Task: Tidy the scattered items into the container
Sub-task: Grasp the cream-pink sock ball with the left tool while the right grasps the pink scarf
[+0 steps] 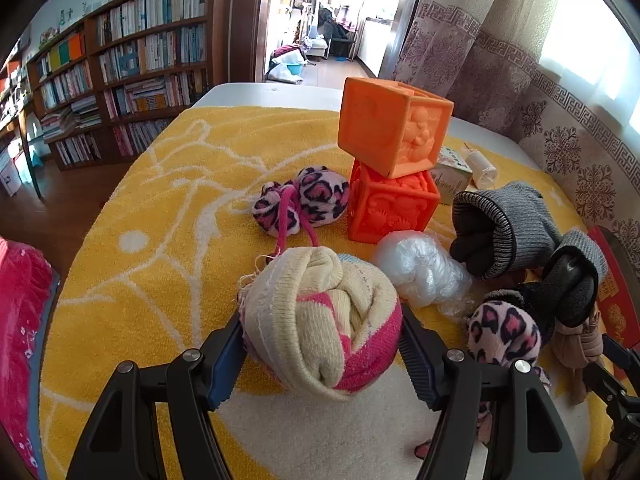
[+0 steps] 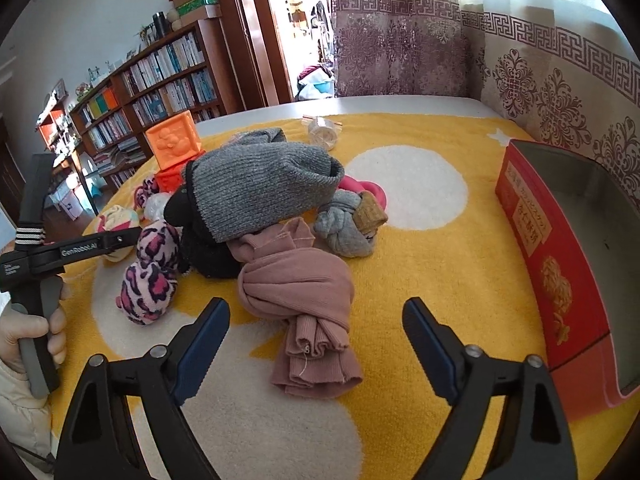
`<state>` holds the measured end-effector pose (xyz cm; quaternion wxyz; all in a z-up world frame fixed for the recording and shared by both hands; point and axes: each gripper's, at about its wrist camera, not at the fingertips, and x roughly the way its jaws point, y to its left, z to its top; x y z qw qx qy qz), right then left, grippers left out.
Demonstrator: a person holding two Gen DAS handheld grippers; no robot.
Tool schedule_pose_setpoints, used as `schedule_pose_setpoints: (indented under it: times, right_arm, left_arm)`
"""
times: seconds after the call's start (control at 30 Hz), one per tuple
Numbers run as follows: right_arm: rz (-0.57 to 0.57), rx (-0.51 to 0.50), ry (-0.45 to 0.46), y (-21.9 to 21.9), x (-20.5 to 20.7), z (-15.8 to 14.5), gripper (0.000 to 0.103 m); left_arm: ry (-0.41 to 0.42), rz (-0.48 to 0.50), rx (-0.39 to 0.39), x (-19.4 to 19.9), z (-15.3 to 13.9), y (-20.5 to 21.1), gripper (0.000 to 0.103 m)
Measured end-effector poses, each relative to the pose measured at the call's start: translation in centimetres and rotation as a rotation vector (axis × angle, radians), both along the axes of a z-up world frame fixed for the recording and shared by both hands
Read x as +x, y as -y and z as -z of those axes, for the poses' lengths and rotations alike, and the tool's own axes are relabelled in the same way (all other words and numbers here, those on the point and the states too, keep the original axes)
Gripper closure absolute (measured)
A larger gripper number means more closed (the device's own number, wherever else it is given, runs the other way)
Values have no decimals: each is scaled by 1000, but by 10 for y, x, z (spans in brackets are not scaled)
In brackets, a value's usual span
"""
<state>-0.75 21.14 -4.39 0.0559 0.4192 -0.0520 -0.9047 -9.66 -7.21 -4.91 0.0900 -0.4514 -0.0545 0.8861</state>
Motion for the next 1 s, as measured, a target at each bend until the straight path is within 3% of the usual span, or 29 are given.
schedule_pose_setpoints:
  times: [0.3,0.37,1.0]
  right_arm:
    - [-48,1,52,12,-25,12,20]
    - [-64,-5,72,16,-26,18,33]
    - [-25,-51,-65,-15,19,-20,35]
  left_arm:
    - [-29,25,20,6,-5,-3,32]
    - [-31,26,20,6,-5,-3,32]
    - [-61,25,6,30,-22,-33,32]
